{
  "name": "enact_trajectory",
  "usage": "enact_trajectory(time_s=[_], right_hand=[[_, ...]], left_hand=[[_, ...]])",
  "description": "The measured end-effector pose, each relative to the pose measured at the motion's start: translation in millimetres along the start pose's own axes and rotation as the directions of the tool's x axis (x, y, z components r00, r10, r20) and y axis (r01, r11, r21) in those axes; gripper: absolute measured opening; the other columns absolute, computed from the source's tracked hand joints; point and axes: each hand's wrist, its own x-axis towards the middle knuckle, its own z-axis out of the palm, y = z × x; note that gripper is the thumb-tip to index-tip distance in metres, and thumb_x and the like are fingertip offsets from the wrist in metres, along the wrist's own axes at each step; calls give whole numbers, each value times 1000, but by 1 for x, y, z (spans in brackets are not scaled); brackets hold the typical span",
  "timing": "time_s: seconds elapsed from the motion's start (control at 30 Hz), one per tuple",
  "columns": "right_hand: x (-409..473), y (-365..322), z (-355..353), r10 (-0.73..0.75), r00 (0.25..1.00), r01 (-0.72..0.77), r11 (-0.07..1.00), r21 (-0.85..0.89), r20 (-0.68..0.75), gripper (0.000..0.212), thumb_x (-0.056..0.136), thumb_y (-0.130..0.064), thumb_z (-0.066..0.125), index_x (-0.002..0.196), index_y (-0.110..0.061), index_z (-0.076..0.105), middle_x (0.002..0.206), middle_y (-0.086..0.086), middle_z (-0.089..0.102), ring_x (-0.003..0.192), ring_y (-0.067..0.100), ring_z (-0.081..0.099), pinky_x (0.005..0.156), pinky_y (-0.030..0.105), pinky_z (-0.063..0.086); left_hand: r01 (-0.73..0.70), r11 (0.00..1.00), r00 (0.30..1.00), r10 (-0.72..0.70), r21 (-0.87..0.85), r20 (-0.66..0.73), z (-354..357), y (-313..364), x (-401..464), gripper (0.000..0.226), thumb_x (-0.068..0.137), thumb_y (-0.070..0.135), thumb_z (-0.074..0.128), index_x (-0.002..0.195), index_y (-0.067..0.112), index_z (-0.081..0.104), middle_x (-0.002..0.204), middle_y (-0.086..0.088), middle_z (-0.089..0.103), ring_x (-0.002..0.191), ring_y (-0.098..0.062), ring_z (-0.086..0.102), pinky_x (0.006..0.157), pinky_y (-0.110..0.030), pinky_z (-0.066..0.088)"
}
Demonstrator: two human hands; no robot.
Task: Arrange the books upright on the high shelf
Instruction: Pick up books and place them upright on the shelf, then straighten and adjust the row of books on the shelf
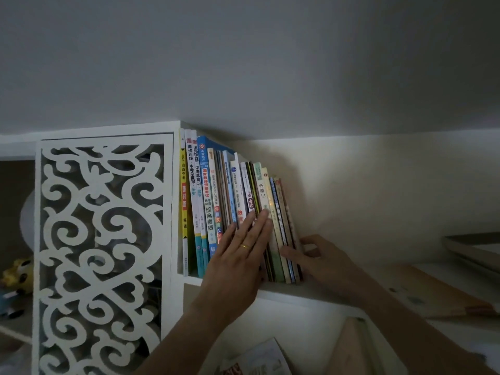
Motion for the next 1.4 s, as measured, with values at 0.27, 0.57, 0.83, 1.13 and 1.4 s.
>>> enact_trajectory(time_s=[0.27, 0.57, 0.83, 1.13, 1.4], right_hand=[[-55, 39, -107, -115, 971, -43, 779, -625, -210, 34, 94, -17, 60, 128, -25, 60, 127, 2, 66, 119, 25, 60, 96, 36, 49], [-147, 45, -215, -367, 673, -92, 820, -565, -642, 15, 87, -11, 70, 92, -23, 76, 83, -12, 72, 75, 9, 66, 73, 25, 49], [-181, 105, -317, 92, 375, -581, 799, -156, -923, 66, 86, -38, 74, 140, -11, 46, 138, 21, 49, 127, 40, 48, 99, 47, 44], [-172, 127, -385, 340, 448, -575, 818, 24, -827, 39, 93, -33, 68, 99, 5, 60, 91, 17, 63, 84, 29, 61, 68, 34, 50], [-156, 139, -391, 354, 562, -270, 933, 239, -747, 40, 91, -31, 71, 110, 4, 69, 99, 22, 74, 90, 35, 73, 87, 48, 60]], left_hand=[[-146, 897, 988, 110, -417, -108, -11, 141, 23, 64, 92, 68, 55, 132, 18, 63, 124, -1, 64, 113, -20, 58, 95, -35, 49], [-162, 868, 978, 205, -469, 41, 14, 234, 72, 61, 89, 74, 52, 131, 31, 58, 117, 3, 66, 102, -22, 67, 79, -34, 54], [-250, 802, 968, 191, -542, -163, -13, 317, 136, 77, 85, 80, 45, 142, 29, 48, 133, 2, 57, 119, -21, 55, 96, -36, 46], [-434, 890, 901, 430, -138, -61, -7, 382, 200, 85, 84, 80, 51, 144, 21, 37, 112, -6, 65, 94, -26, 63, 72, -33, 34], [-418, 898, 908, 410, -139, -86, -3, 416, 215, 90, 84, 55, 68, 153, 23, 19, 114, -8, 63, 93, -27, 63, 70, -34, 35]])
